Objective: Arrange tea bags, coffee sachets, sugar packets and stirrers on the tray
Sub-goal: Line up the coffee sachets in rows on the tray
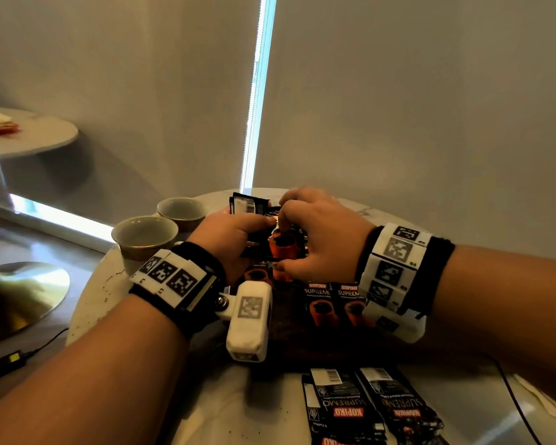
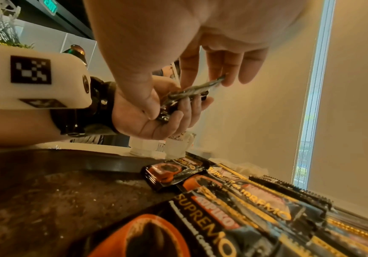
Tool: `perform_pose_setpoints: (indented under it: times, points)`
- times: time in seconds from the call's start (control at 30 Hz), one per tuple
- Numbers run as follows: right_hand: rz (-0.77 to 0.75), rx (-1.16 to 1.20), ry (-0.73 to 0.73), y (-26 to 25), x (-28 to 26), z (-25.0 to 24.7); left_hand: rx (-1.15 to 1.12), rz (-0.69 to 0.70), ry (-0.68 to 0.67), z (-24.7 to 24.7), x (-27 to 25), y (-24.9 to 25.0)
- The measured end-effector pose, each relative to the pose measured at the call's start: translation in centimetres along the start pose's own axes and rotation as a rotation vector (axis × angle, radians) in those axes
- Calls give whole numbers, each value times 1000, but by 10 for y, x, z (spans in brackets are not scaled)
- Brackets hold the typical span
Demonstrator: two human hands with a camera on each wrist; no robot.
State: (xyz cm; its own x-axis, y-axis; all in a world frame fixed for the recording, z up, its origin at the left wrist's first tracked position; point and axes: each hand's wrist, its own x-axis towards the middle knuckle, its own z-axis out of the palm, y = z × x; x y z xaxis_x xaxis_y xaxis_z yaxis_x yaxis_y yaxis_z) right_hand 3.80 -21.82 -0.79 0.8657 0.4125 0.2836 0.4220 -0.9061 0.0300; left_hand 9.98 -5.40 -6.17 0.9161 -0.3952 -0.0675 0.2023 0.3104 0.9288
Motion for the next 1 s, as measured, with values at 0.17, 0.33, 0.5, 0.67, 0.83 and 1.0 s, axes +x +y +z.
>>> perform_pose_setpoints:
  times: [0.17,0.33,0.5,0.67,0.83,1.0]
  points:
    - [5,-13,7,4,4,5,-63,-39,1,0,2,-1]
    - [91,57,-15,14,12,10,-201,11,111,-5,6,6]
    - [135,86,-164,7,18,21,-318,49,132,-12,5,14]
    - [148,54,-267,-2,25,30,-355,60,143,-14,4,17]
    - [168,15,-307,-1,28,37,-362,63,120,-11,2,17]
    - [206,-2,-337,1,31,41,-358,62,118,-11,1,17]
